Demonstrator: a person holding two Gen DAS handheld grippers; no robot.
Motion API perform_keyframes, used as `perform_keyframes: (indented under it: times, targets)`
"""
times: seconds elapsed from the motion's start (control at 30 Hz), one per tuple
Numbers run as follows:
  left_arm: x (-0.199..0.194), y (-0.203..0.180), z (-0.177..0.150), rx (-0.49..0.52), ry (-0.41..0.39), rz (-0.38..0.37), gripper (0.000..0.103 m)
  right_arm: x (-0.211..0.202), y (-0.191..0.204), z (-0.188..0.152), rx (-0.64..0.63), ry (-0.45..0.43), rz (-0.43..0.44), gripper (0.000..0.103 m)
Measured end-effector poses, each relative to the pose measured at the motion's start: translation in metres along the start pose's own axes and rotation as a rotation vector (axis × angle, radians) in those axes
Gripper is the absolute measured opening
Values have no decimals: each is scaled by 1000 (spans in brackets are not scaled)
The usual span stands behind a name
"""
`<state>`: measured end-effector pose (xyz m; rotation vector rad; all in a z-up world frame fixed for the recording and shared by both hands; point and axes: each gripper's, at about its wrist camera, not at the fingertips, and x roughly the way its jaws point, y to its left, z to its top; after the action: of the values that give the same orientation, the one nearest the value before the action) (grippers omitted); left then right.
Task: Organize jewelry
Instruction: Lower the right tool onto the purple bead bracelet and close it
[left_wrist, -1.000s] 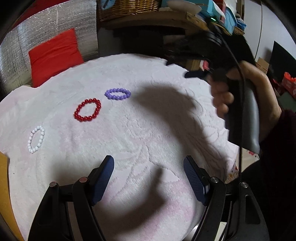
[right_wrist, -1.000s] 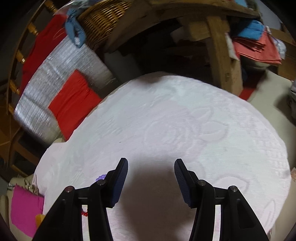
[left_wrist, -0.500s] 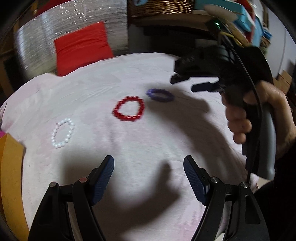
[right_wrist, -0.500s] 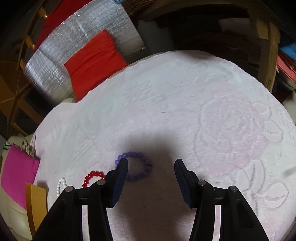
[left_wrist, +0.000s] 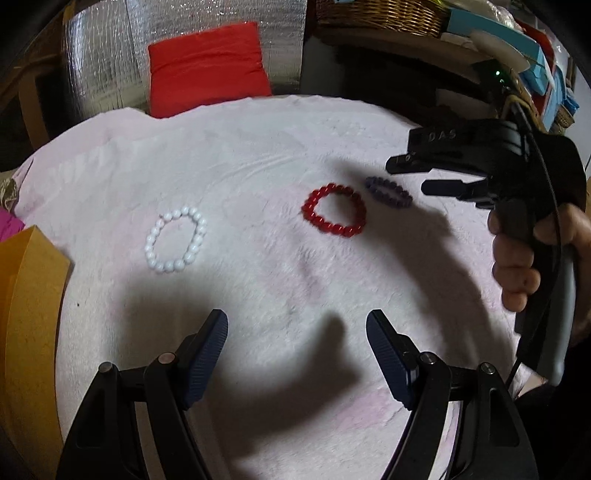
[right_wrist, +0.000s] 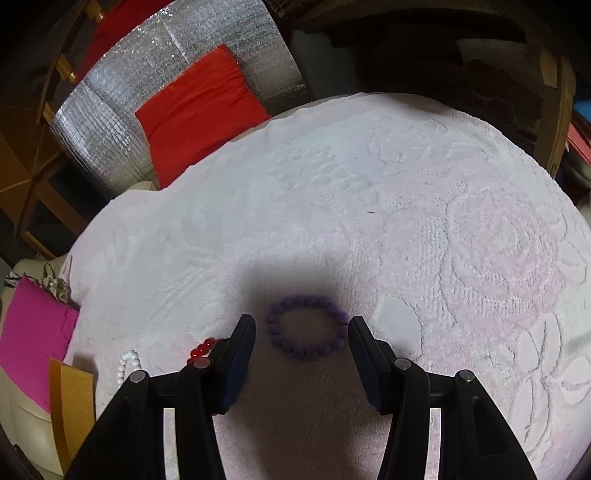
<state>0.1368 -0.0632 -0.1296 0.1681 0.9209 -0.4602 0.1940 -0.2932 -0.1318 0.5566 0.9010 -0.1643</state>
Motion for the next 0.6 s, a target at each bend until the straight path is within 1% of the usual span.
perform_keyframes:
  times: [0.2,0.27,0.37,0.43,0.5,0.53,0.6]
  targets:
    - [8,14,-1,-18,21,19,78,-9,-7,8,-5,10,58,57]
    - [11,15,1,-23,24,19,78,-10,-12,9,-9,14,59,57]
    - [13,12,5,-7,7,30,78,-10,-24,12,-12,21,48,57]
    - [14,13,9,-5,-8,44,78,-13,-35,16,3,6,31,57]
    - [13,18,12,-14,-30,60,78,-15,-46,19,36,-10,41,56]
    - [13,20,14,-14,-39,74,78,-15,-47,20,43,-11,47,56]
    - [13,24,17,-15,-57,110,78,-7,-41,20,27,3,58,52]
